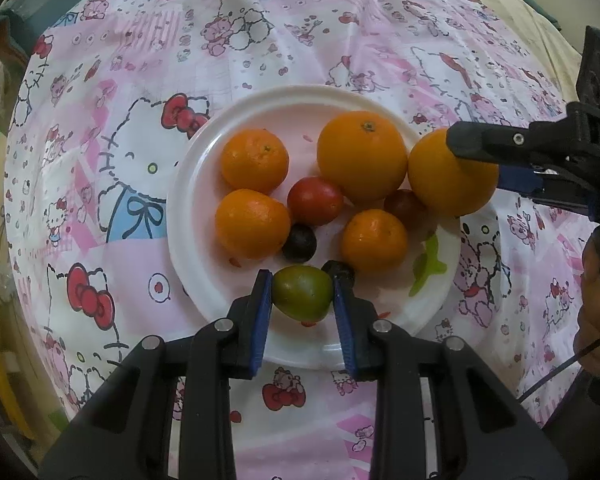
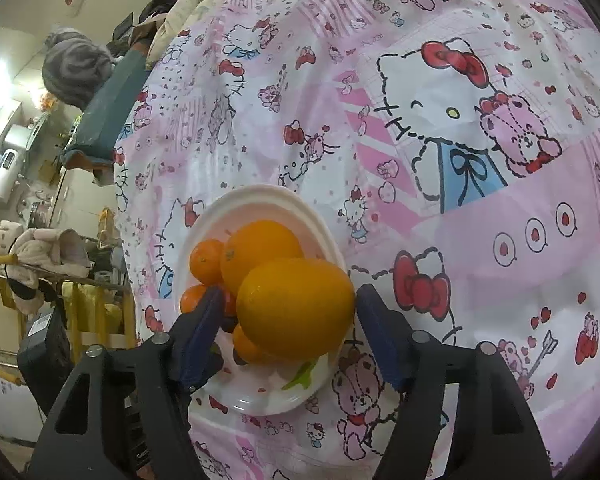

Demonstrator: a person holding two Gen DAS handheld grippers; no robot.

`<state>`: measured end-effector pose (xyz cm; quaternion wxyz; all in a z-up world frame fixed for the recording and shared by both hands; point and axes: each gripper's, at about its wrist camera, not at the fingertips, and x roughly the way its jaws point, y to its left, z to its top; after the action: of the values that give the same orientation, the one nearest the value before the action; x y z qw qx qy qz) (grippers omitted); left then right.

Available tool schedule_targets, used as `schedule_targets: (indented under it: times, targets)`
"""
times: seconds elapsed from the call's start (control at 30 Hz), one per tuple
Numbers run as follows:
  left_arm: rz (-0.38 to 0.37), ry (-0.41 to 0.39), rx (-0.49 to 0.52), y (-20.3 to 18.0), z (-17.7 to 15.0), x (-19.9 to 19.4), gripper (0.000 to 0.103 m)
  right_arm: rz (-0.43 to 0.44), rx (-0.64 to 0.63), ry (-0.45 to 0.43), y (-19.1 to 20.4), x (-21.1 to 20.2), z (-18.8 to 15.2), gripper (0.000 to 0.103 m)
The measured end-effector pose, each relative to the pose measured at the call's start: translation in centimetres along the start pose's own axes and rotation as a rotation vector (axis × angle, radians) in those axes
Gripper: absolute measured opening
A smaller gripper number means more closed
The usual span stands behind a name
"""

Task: Organize fruits
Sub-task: 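Lower the grape onto the plate with the left gripper while the right gripper places the orange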

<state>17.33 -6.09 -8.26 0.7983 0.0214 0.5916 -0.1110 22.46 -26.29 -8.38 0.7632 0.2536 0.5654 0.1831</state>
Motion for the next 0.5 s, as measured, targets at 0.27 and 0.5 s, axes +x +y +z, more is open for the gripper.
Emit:
schedule_targets:
  times: [0.27, 0.5]
  targets:
    - [0.021, 0.004, 0.006, -0.1, -0.1, 0.2, 0.043, 0.001, -0.029, -0.01, 0.8, -0.1, 0.0, 0.088]
    - [0.025, -0.027, 0.001, -0.1, 0.0, -0.6, 0.072, -0.034, -0.086, -0.059, 1.6, -1.0, 0.1, 0.095]
